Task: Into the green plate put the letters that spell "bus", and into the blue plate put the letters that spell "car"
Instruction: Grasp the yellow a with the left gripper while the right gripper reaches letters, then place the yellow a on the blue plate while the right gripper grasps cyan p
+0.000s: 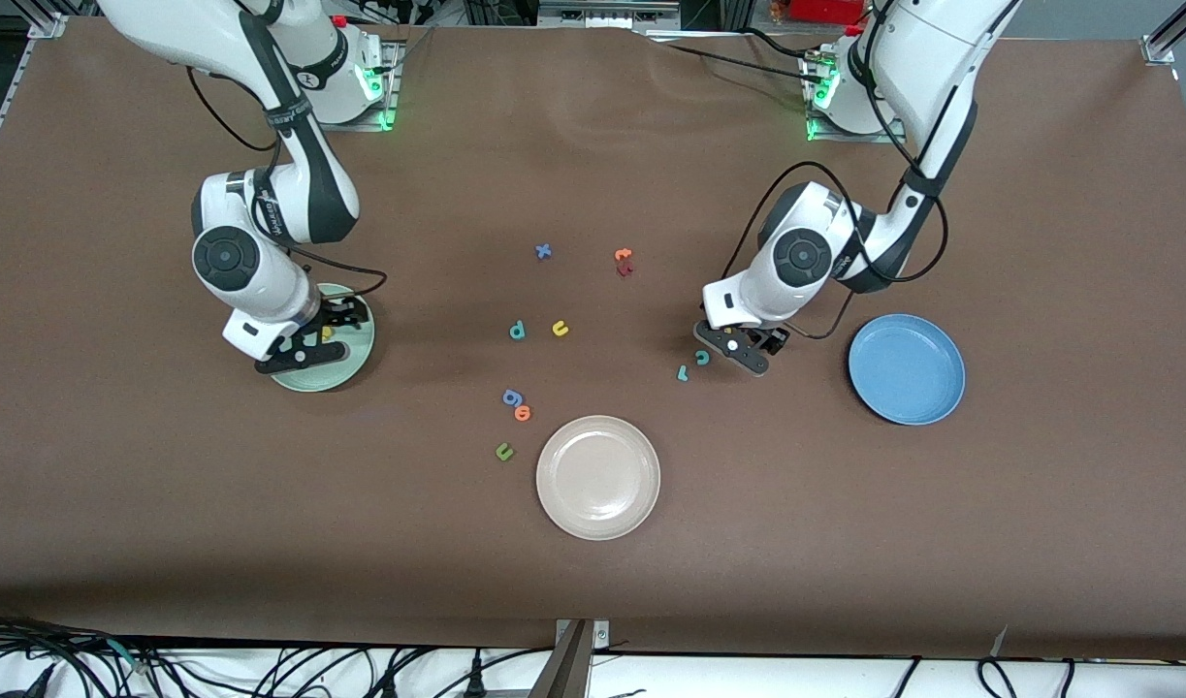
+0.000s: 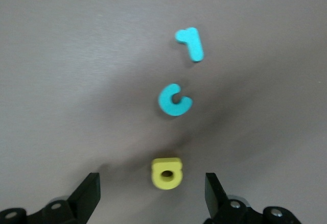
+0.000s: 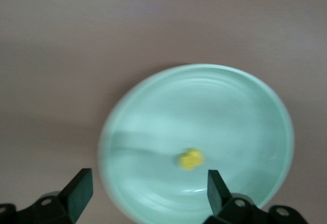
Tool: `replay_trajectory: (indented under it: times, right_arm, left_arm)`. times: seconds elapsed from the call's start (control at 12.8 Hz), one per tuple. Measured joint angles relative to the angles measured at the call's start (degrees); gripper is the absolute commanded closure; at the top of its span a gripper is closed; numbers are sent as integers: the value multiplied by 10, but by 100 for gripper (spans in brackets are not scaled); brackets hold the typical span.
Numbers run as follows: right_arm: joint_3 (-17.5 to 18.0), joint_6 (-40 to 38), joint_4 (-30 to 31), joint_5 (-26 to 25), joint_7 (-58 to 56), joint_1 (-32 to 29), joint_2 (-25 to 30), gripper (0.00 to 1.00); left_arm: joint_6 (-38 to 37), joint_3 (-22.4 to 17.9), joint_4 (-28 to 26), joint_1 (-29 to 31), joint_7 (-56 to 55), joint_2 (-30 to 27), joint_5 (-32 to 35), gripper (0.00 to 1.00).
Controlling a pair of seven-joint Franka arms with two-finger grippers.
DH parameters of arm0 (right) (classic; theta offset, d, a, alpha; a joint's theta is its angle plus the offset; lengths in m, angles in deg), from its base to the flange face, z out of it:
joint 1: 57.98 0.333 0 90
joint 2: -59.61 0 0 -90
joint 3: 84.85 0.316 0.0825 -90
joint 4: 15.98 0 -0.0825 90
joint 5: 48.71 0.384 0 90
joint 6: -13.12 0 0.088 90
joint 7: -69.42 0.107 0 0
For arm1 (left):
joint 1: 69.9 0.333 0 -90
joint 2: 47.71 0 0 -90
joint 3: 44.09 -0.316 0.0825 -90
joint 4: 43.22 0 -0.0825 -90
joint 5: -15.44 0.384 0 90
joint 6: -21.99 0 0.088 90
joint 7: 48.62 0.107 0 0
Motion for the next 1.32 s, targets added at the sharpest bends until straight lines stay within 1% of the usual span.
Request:
replay_trajectory:
  times: [0.16,0.31,0.47,0.62,0.7,0.78,0.86,0.93,1.01,1.09,1.17,1.25,1.32]
  right_arm:
    - [37,-25,-33,10,114,8,-1,1]
    - [71,-27,-52,12,239,23,-16,2]
    - [86,-25,-79,12,355,53,-46,5]
    - [87,-14,-114,12,464,87,-85,13]
    - [88,4,-126,12,514,101,-104,13]
    - [88,32,-132,12,556,113,-122,18]
    - [88,55,-135,12,588,124,-139,19]
    - [88,73,-135,12,609,132,-153,24]
    - [88,84,-136,12,621,136,-162,24]
    - [88,87,-136,12,630,136,-167,29]
    - [87,87,-138,12,639,136,-169,34]
    - [87,87,-139,12,643,136,-170,39]
    - [87,87,-140,12,644,137,-171,39]
  left_arm:
    - [4,0,0,-6,-5,6,0,9]
    - [8,0,0,-7,-5,9,0,9]
    - [11,-1,0,-7,-5,13,0,14]
    - [16,-1,0,-8,-5,19,0,25]
    - [20,-1,0,-8,-5,20,0,35]
    - [20,-1,0,-8,-5,20,0,45]
    - [22,-1,0,-8,-5,20,0,50]
    - [23,-1,1,-8,-5,19,0,51]
    - [23,0,1,-9,-5,19,0,51]
    - [23,0,1,-10,-5,19,0,56]
    - [23,0,1,-10,-5,19,0,62]
    - [23,1,1,-10,-5,18,0,73]
    - [23,2,1,-10,-5,18,0,80]
